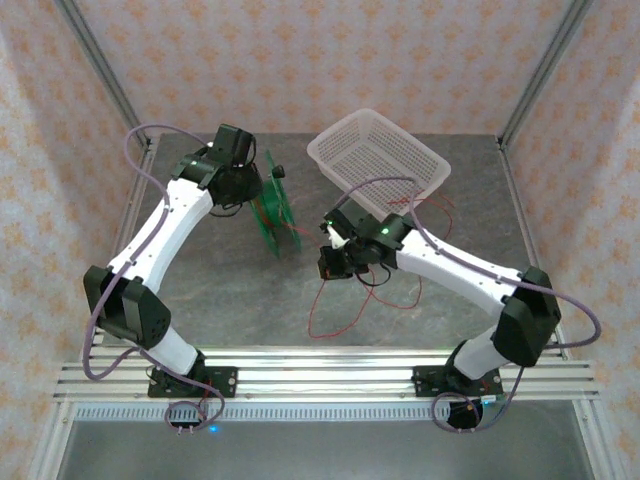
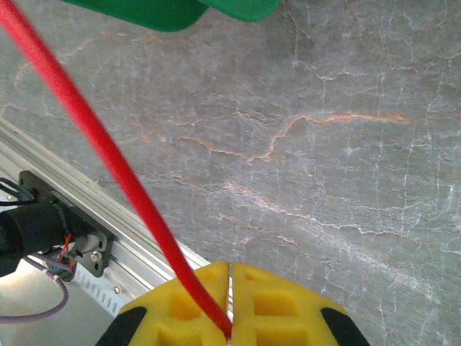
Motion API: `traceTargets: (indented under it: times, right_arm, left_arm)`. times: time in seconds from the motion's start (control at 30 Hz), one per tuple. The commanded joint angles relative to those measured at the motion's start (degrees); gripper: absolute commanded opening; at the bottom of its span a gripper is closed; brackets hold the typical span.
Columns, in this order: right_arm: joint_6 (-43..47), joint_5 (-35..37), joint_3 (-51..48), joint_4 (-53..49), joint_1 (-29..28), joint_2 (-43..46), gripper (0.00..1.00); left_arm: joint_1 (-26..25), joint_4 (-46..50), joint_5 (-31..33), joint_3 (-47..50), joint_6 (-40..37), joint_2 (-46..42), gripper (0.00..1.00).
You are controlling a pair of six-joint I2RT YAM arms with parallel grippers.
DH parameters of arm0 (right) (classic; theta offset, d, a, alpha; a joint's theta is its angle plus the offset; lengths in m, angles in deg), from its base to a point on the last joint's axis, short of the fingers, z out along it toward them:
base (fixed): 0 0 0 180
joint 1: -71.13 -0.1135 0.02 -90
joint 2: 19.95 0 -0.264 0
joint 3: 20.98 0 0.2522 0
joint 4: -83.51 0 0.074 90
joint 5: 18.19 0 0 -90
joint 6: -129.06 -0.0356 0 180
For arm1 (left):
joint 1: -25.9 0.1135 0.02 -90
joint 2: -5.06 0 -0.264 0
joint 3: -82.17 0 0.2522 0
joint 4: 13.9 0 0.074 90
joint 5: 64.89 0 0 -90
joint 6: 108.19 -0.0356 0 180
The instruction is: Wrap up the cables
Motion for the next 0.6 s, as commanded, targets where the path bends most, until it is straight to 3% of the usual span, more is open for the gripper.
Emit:
traceTargets:
  times: [0.0, 0.23, 0.4, 0.57]
  right_arm:
    - [-0.1, 1.2, -2.9, -5.7, -0.5, 1.1, 0.0]
    - [0.7, -1.8, -2.7, -3.9, -3.6, 1.3, 0.0]
    - [2.5, 4.6, 1.4, -10.2, -6.4, -3.3, 0.0]
    - [1.5, 6.9, 4.3, -9.1, -9.0, -5.9, 0.0]
  left_arm:
    - [2.5, -1.6, 4.3, -0.4, 3.3, -3.7, 0.0]
    - [2.8, -0.2, 7.0, -1.1, 5.0, -3.5, 0.0]
    - [2.9, 0.0, 7.1, -1.0, 8.4, -2.9, 0.0]
    - [2.8, -1.6, 4.1, -0.8, 10.0, -2.4, 0.0]
